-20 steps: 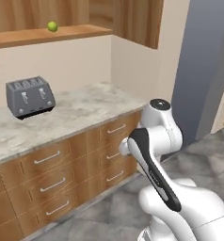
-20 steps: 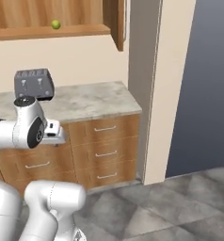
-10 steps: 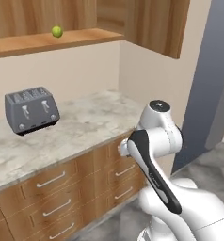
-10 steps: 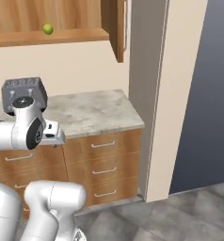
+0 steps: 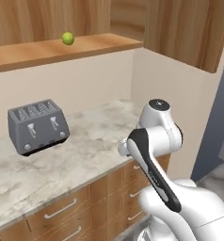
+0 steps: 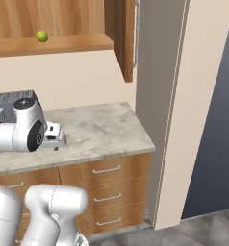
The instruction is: Pick the pears from the cabinet and place them in one bowl. Pick the potato from the sink and place it in the other bowl.
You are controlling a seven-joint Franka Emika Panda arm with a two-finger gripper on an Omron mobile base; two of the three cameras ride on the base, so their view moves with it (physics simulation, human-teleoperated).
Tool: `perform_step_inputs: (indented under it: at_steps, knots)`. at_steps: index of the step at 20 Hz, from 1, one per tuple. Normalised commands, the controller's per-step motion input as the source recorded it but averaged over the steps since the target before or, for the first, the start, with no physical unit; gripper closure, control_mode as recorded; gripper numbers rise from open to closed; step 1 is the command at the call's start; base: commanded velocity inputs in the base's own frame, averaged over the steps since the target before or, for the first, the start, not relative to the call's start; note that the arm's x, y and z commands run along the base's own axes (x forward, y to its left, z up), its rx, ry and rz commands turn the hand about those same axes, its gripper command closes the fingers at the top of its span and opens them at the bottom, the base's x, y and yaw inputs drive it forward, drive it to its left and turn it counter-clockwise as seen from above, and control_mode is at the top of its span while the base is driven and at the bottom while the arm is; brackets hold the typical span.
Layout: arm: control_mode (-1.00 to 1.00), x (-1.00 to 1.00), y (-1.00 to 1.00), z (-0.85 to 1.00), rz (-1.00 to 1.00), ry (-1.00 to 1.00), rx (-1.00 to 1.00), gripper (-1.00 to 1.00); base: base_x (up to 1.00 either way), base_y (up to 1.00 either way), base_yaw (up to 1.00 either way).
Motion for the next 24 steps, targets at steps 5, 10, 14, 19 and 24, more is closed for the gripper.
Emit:
perform_step_inputs:
  at_steps: [5, 10, 14, 19, 24]
  knots:
    - [1.00, 0.00, 0.00, 0.00, 0.00, 0.00, 0.00, -1.00, 0.66, 0.00, 0.01]
    - [1.00, 0.00, 0.00, 0.00, 0.00, 0.00, 0.00, -1.00, 0.59, -0.05, 0.05]
    - [1.00, 0.00, 0.00, 0.00, 0.00, 0.00, 0.00, -1.00, 0.14, -0.01, 0.02]
    - [-1.00, -0.02, 0.00, 0.00, 0.00, -0.01, 0.00, -1.00, 0.00, 0.00, 0.00]
    - [-1.00, -0.14, 0.06, 0.41, 0.00, -0.25, -0.06, -1.00, 0.00, 0.00, 0.00]
